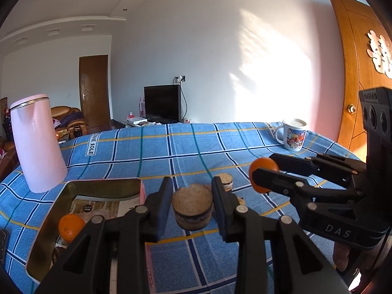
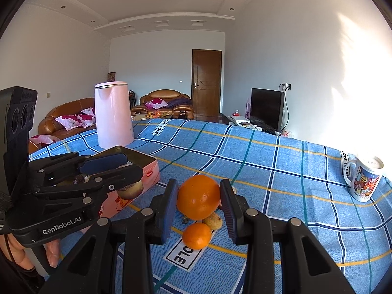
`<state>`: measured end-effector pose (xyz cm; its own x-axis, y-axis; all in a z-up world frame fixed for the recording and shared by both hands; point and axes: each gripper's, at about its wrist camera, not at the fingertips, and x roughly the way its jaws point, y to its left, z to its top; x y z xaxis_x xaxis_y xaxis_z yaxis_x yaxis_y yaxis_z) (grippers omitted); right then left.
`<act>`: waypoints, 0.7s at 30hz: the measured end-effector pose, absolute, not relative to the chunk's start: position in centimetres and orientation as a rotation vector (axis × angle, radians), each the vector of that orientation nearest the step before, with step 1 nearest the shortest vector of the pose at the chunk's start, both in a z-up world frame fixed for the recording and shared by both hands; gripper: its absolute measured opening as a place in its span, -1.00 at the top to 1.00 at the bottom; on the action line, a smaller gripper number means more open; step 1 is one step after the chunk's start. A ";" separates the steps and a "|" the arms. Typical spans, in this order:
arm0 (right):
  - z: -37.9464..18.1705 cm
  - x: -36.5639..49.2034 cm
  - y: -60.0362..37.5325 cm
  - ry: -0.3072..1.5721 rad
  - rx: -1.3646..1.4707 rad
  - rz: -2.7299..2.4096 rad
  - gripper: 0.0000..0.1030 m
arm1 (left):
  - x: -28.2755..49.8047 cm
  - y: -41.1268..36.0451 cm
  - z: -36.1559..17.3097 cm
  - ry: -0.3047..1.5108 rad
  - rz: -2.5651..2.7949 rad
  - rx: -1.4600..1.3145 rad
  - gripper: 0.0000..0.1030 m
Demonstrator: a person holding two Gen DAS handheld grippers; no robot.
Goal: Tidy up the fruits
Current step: 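Lift and carry the cake slice and small orange toward the tin box, then lower both tools over the tin box and open them to drop the items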
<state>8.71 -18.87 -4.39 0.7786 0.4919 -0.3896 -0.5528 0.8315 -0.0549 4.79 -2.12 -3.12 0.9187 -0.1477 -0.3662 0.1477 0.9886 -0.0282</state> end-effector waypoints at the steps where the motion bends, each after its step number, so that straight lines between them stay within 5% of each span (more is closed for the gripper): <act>1: -4.2 8.7 -18.6 0.374 -0.169 0.573 0.28 | 4.8 -1.9 -3.1 0.378 -0.145 -0.002 0.34; 21: -2.6 9.0 -10.3 0.373 -0.223 0.734 0.28 | 4.4 4.8 -3.3 0.399 -0.014 -0.066 0.34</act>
<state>9.02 -10.30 -2.59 0.6812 0.6086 -0.4068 -0.6871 0.7233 -0.0685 4.41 4.77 -3.27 0.9214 -0.0262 -0.3878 0.0003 0.9978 -0.0667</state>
